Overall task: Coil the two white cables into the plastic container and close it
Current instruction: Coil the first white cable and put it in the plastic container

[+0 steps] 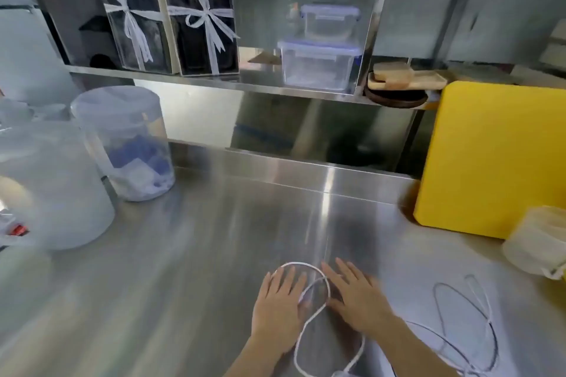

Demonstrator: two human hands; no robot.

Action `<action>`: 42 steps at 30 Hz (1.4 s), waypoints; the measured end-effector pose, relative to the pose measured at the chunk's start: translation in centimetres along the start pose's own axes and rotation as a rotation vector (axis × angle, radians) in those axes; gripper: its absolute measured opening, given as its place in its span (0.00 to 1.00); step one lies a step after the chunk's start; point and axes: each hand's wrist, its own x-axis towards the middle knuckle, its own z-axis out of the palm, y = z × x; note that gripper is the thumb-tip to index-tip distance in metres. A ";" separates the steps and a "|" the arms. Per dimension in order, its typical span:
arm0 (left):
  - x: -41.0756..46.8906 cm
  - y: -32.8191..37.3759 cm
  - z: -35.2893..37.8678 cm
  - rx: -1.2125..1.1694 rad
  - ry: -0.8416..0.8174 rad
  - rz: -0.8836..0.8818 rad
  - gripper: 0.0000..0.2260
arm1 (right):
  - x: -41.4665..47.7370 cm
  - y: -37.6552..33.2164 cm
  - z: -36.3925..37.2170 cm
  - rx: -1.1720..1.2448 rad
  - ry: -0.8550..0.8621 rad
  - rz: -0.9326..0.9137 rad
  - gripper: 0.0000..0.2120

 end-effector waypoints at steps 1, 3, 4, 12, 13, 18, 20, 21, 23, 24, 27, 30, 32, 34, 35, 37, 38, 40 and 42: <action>0.3 0.2 0.2 -0.089 -0.092 -0.023 0.20 | -0.1 0.1 0.0 0.011 -0.091 0.046 0.29; 0.4 0.7 1.0 -0.232 -0.179 -0.075 0.17 | -0.2 0.4 0.2 -0.019 -0.111 0.081 0.25; 0.5 1.1 1.3 -0.256 -0.196 -0.123 0.17 | -0.1 0.7 0.3 -0.014 -0.080 0.098 0.21; 3.9 5.5 -5.6 -0.796 -0.189 -0.273 0.03 | 1.4 0.4 -5.4 0.446 0.189 -0.120 0.09; 4.5 5.6 -7.3 -0.883 -0.186 -0.261 0.07 | 1.4 0.2 -6.9 0.516 0.236 -0.125 0.08; 6.2 3.4 -15.5 -1.540 -0.299 -0.225 0.13 | -0.8 1.4 -13.2 1.002 0.243 -0.011 0.08; 6.7 2.1 -18.7 -1.900 -0.194 -0.192 0.12 | -1.9 2.2 -14.0 1.113 0.246 0.000 0.04; 7.0 1.5 -20.1 -2.063 -0.133 -0.173 0.11 | -2.5 2.5 -14.1 1.176 0.270 0.008 0.03; 7.3 0.7 -22.3 -2.254 -0.048 -0.147 0.10 | -3.2 2.8 -14.2 1.284 0.326 0.037 0.02; 7.3 0.6 -22.9 -2.268 -0.027 -0.140 0.11 | -3.4 2.8 -14.3 1.281 0.343 0.059 0.02; 6.7 1.2 -23.6 -2.245 -0.006 -0.128 0.13 | -3.4 2.1 -15.0 0.915 0.418 0.152 0.05; 6.1 1.8 -24.0 -2.285 0.028 -0.114 0.14 | -4.4 1.8 -15.7 0.380 0.546 0.149 0.04; 5.8 1.5 -24.7 -2.311 0.075 -0.106 0.14 | -5.1 2.5 -15.5 0.268 0.644 0.078 0.05; 5.5 1.0 -25.2 -2.288 0.123 -0.128 0.13 | -5.8 3.4 -15.4 0.226 0.771 -0.022 0.06; 5.4 0.9 -25.4 -2.257 0.140 -0.150 0.13 | -6.2 3.6 -15.8 0.215 0.817 -0.075 0.07; 5.2 1.3 -25.5 -2.172 0.154 -0.195 0.12 | -6.9 3.0 -17.0 0.117 0.764 -0.154 0.06; 5.1 1.8 -25.5 -2.114 0.143 -0.208 0.11 | -7.1 2.3 -17.9 0.043 0.654 -0.173 0.05; 4.7 3.2 -25.4 -1.941 0.068 -0.201 0.10 | -7.6 1.1 -19.7 -0.008 0.467 -0.234 0.06; 4.1 4.8 -25.2 -1.712 -0.071 -0.149 0.12 | -8.1 -0.4 -21.7 0.017 0.409 -0.334 0.08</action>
